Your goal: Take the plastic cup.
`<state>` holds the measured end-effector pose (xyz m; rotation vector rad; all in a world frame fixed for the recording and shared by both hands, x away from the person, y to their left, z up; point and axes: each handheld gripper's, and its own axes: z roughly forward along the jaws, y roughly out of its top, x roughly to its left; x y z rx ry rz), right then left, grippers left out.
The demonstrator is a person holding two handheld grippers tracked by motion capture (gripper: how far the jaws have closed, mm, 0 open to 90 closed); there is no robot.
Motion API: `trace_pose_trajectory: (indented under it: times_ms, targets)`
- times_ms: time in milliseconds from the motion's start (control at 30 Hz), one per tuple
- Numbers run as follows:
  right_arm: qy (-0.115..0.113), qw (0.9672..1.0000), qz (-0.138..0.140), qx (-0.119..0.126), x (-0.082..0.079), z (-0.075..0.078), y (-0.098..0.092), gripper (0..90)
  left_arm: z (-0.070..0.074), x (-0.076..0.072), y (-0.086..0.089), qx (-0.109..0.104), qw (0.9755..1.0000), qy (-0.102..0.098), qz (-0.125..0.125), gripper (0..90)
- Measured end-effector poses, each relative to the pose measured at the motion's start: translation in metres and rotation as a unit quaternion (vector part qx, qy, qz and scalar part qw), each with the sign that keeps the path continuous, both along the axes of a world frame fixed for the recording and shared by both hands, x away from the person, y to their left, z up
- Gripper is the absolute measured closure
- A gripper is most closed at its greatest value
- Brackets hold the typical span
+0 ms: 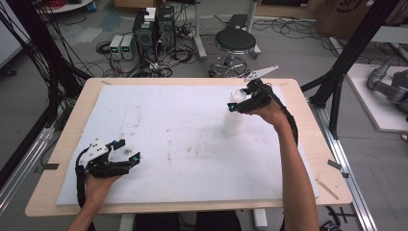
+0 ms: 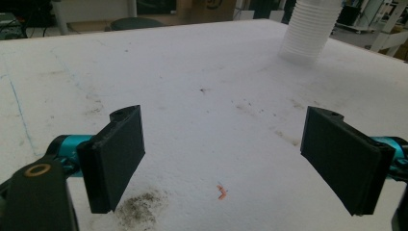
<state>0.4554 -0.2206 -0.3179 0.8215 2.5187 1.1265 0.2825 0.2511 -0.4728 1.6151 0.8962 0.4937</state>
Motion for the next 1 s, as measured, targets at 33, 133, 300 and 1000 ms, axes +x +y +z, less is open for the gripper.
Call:
trace_pose_trajectory:
  times_ms: [33,133,300,1000]
  targets:
    - [0.003,1.0,-0.003,-0.007,0.0007,-0.0029,0.0028,16.1,0.0,0.0,0.0002,0.0,1.0,0.0,0.0,15.3]
    - [0.009,0.9998,-0.012,-0.011,0.002,-0.0061,0.0034,16.4,-0.0002,-0.0002,0.0015,-0.006,1.0,0.001,0.002,15.3]
    - [0.014,0.9997,-0.018,-0.004,0.0037,-0.0119,0.0019,23.6,-0.0001,0.0,0.0006,-0.002,1.0,0.001,0.0,15.3]
    - [0.008,0.9997,-0.021,-0.006,0.002,-0.0085,0.0013,36.4,-0.0001,0.0003,0.0004,-0.002,1.0,0.002,-0.001,15.3]
